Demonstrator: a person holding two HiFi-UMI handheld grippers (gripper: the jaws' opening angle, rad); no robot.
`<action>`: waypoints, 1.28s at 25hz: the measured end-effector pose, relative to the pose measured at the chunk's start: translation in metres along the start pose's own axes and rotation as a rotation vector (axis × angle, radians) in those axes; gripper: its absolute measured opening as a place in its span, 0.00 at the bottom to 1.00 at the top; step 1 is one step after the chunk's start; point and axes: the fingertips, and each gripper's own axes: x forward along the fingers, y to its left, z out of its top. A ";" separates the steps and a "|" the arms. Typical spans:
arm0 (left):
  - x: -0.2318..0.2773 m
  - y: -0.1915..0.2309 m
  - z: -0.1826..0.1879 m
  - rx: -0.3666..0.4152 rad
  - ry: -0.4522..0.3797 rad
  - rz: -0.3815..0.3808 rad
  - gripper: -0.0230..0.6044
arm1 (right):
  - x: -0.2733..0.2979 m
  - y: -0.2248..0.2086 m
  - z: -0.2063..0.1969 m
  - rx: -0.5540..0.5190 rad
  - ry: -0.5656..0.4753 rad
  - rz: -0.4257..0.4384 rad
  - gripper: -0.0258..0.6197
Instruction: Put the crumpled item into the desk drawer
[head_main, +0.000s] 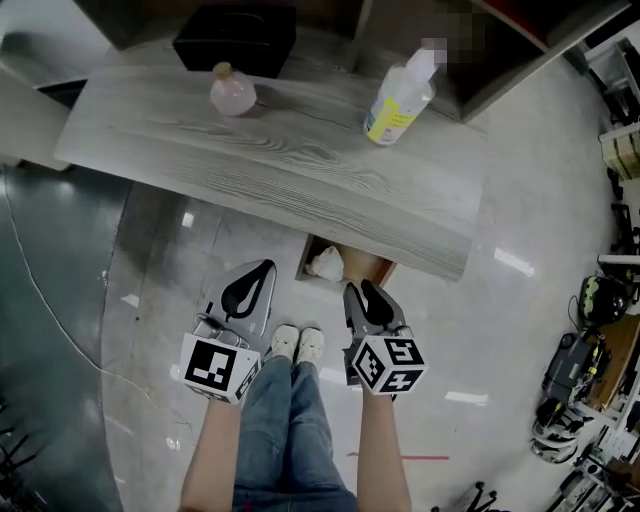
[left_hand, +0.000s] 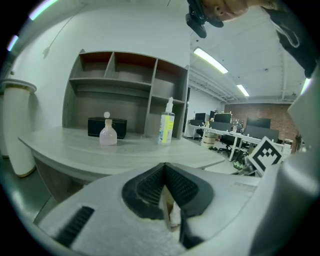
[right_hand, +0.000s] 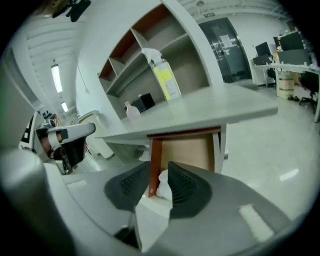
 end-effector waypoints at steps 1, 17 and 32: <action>0.001 -0.002 0.011 0.010 -0.011 -0.005 0.04 | -0.008 0.002 0.015 -0.016 -0.045 -0.004 0.20; -0.016 -0.052 0.255 0.193 -0.302 -0.075 0.04 | -0.184 0.027 0.287 -0.219 -0.606 -0.108 0.06; -0.058 -0.082 0.349 0.270 -0.456 -0.124 0.04 | -0.276 0.071 0.365 -0.346 -0.799 -0.150 0.06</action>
